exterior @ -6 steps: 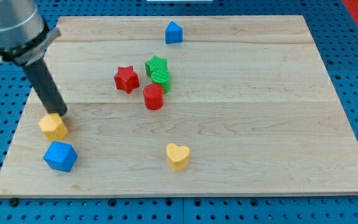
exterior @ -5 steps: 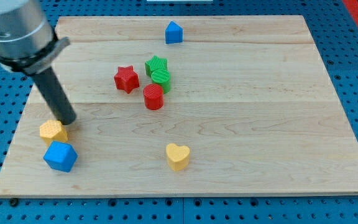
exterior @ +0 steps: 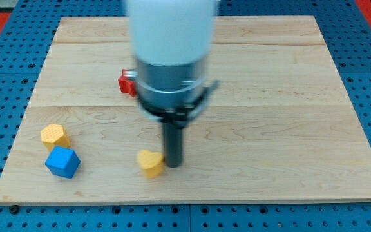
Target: Push the blue triangle in between the yellow blocks
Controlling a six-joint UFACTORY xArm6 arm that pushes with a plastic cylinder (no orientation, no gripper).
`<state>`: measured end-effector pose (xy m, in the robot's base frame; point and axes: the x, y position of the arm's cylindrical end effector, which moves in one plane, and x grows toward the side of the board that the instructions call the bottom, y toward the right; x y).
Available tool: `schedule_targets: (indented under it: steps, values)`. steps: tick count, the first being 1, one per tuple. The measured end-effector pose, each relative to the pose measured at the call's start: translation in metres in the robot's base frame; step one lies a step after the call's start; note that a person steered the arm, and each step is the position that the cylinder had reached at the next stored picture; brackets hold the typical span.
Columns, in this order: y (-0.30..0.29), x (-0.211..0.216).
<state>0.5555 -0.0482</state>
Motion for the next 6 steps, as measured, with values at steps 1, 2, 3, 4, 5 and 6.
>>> schedule_targets:
  steps: [1, 2, 3, 4, 5, 6]
  values:
    - [-0.048, 0.002]
    - [-0.023, 0.036]
    - [-0.062, 0.038]
    - [-0.096, 0.012]
    - [-0.070, 0.036]
    - [0.043, 0.026]
